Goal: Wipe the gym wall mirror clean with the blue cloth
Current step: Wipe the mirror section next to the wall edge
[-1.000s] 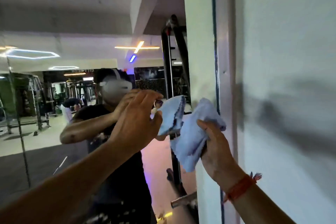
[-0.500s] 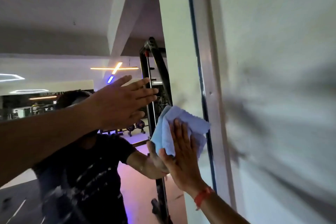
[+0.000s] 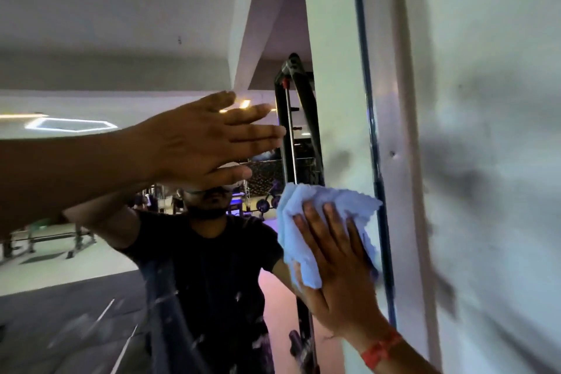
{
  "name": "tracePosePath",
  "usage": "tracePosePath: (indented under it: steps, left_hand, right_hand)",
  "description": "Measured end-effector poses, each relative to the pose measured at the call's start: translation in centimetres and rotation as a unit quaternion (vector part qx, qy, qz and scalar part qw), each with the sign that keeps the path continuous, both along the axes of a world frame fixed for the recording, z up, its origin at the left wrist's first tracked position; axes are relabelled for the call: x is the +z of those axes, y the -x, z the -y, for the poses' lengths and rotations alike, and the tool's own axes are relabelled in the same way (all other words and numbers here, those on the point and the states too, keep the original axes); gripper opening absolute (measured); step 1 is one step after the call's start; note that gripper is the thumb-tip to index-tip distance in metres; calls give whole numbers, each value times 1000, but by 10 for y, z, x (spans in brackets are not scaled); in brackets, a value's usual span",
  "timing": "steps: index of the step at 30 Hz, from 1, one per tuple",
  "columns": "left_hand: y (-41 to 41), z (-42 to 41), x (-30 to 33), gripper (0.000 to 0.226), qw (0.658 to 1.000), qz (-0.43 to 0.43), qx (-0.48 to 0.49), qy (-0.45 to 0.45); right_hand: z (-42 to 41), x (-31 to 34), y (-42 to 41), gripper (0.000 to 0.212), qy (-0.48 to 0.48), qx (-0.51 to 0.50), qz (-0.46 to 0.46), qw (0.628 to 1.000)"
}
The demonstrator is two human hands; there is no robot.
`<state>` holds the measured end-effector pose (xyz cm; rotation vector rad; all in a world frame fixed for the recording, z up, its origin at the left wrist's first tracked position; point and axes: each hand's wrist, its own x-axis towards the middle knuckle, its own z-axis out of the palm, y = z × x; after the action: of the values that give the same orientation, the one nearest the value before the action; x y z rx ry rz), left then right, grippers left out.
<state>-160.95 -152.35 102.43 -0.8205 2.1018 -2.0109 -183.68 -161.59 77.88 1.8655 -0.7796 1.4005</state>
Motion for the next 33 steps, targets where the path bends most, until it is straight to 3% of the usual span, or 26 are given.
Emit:
tracePosePath:
  steps: [2, 5, 6, 8, 11, 14, 19, 20, 24, 26, 28, 30, 32, 33]
  left_hand:
    - [-7, -3, -2, 63, 1000, 12, 5, -9]
    - [-14, -12, 3, 62, 999, 15, 23, -20]
    - [-16, -15, 4, 62, 999, 12, 33, -18]
    - [-20, -21, 7, 61, 999, 11, 52, -7]
    - [-28, -32, 1, 61, 997, 2, 78, -2]
    - [-43, -44, -18, 61, 995, 5, 95, -17]
    - [-62, -61, -27, 59, 994, 13, 110, -17]
    - [-66, -62, -25, 58, 994, 12, 111, -14]
    - [-73, -67, -21, 57, 993, 11, 119, -22]
    - [-82, -69, -25, 58, 993, 4, 118, -29]
    - [-94, -73, -31, 58, 993, 2, 115, -35]
    - [-104, -77, -36, 58, 994, 1, 103, -40]
    - [-113, -79, -38, 58, 995, 2, 94, -41]
    - [-117, -80, -38, 58, 996, 1, 86, -41]
  right_hand:
    - [8, 3, 6, 64, -10, 6, 74, 997]
    - [0, 58, -24, 67, -77, 6, 234, 969]
    - [-10, 71, -41, 67, -87, 17, 240, 967]
    - [-30, 65, -73, 68, -60, 52, 136, 987]
    - [-44, -4, -86, 68, -41, 68, -57, 995]
    - [-30, -44, -59, 68, -22, 38, -54, 998]
    - [-54, 10, -107, 73, -109, 13, 142, 984]
    - [-67, 12, -130, 73, -106, 37, 121, 986]
    - [-85, -44, -167, 74, -14, 98, -131, 986]
    - [-70, -64, -140, 75, 5, 105, -166, 981]
    - [-58, -63, -114, 78, -1, 63, -137, 989]
    - [-66, -42, -117, 75, -36, 21, -28, 999]
    - [-96, -24, -161, 71, -91, 9, 83, 992]
    - [-112, -22, -190, 72, -109, 27, 92, 989]
